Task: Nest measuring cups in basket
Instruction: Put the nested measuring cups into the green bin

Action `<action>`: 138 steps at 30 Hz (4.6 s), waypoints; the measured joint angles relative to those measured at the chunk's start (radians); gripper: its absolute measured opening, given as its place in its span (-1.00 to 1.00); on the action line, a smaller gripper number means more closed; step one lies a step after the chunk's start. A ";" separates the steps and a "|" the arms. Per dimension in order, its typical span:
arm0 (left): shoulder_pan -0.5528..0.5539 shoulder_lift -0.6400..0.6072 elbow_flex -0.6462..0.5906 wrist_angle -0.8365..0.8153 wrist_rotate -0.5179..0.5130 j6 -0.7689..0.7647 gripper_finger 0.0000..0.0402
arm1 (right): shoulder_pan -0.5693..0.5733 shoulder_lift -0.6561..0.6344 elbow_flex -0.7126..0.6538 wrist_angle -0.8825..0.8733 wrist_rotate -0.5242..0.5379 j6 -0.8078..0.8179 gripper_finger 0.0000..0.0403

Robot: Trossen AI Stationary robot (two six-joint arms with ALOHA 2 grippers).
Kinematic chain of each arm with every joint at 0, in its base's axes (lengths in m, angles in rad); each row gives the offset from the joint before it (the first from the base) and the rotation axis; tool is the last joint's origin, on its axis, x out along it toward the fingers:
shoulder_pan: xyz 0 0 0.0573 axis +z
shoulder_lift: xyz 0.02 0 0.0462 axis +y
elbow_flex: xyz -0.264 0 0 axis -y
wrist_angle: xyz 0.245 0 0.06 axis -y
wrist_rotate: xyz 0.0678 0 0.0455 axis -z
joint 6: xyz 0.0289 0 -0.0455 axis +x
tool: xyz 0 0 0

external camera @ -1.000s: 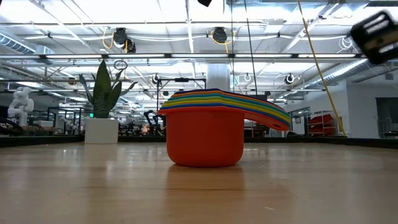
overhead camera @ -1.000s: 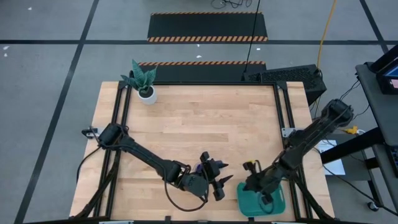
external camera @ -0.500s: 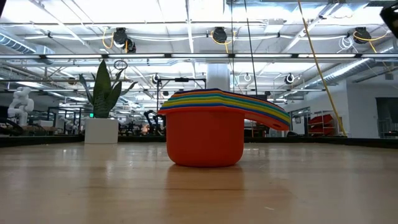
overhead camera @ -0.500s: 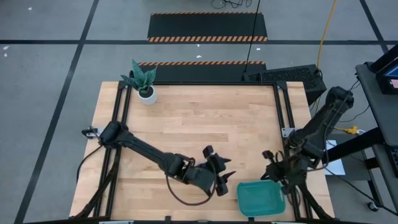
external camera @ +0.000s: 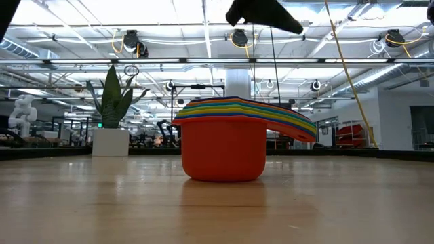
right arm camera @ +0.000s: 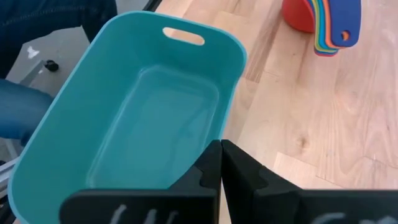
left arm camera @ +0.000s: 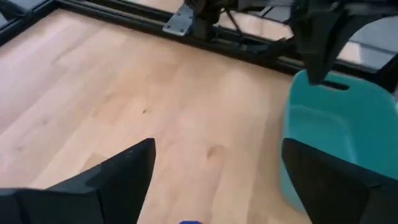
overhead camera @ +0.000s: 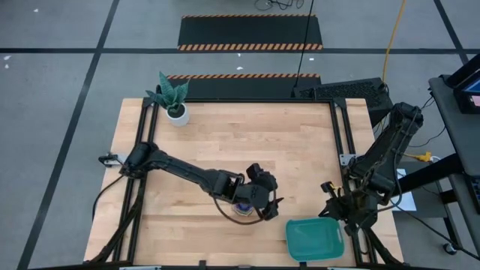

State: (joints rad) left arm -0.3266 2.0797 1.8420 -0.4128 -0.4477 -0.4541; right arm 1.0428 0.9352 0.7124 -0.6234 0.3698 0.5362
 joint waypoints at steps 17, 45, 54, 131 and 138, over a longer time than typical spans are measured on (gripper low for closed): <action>-0.017 0.137 -0.001 -0.089 0.058 -0.064 0.96 | 0.000 0.000 0.000 -0.003 0.000 0.001 -0.99; -0.019 0.145 -0.008 -0.218 0.247 -0.185 0.99 | 0.001 0.000 0.000 0.021 -0.034 0.055 -0.99; -0.072 0.145 -0.008 -0.196 0.247 -0.155 0.99 | 0.001 0.000 0.000 0.026 -0.034 0.057 -0.99; -0.061 0.204 -0.008 -0.160 0.177 0.168 0.23 | 0.001 0.000 0.000 0.074 -0.035 0.003 -0.99; -0.079 0.204 -0.008 -0.160 0.194 0.155 0.40 | 0.001 0.000 0.000 0.074 -0.035 0.002 -0.99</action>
State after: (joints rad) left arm -0.4054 2.2841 1.8339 -0.5730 -0.2540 -0.2987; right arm 1.0435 0.9352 0.7120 -0.5495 0.3347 0.5385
